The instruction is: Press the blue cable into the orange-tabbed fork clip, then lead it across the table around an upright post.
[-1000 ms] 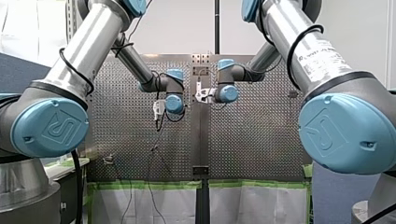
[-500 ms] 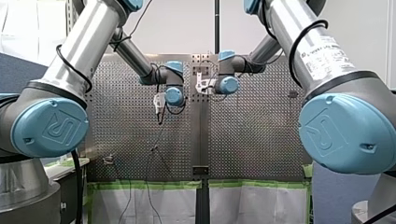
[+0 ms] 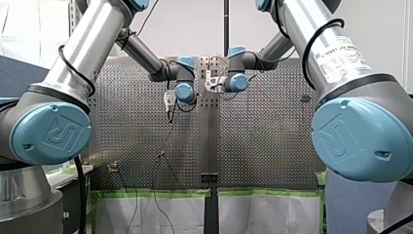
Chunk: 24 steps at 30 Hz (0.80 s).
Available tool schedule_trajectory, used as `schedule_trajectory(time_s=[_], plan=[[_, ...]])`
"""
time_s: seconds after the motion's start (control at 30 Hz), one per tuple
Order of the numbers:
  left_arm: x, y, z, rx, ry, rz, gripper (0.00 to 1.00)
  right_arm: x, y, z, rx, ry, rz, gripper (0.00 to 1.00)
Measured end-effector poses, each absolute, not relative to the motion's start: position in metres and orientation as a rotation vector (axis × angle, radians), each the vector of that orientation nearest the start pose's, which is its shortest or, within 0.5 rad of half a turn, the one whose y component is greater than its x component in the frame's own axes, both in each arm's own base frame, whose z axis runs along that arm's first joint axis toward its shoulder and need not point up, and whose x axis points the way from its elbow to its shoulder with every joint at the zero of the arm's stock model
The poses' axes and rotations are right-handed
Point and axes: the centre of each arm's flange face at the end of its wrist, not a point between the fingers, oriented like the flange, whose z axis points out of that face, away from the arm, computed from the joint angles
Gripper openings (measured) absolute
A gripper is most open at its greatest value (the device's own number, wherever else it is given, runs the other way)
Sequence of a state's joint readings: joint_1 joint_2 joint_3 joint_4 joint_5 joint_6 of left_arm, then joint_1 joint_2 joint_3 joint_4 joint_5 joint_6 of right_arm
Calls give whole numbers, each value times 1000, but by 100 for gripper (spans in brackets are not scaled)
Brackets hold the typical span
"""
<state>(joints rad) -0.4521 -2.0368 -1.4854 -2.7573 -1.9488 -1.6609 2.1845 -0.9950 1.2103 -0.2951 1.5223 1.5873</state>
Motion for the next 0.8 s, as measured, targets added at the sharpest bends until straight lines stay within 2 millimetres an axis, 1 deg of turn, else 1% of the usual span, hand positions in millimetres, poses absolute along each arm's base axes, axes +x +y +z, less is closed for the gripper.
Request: schedule_trajectory(time_s=[0.3,0.57,0.8], plan=[[543,-375,310,-11,1571,-135,0,528,-513,355,1588,-794,1748,0],[545,-380,325,-8,1569,-140,0,527,-516,367,1581,-794,1748,0],[547,-384,339,-12,1562,-145,0,525,-517,384,1568,-790,1754,0]])
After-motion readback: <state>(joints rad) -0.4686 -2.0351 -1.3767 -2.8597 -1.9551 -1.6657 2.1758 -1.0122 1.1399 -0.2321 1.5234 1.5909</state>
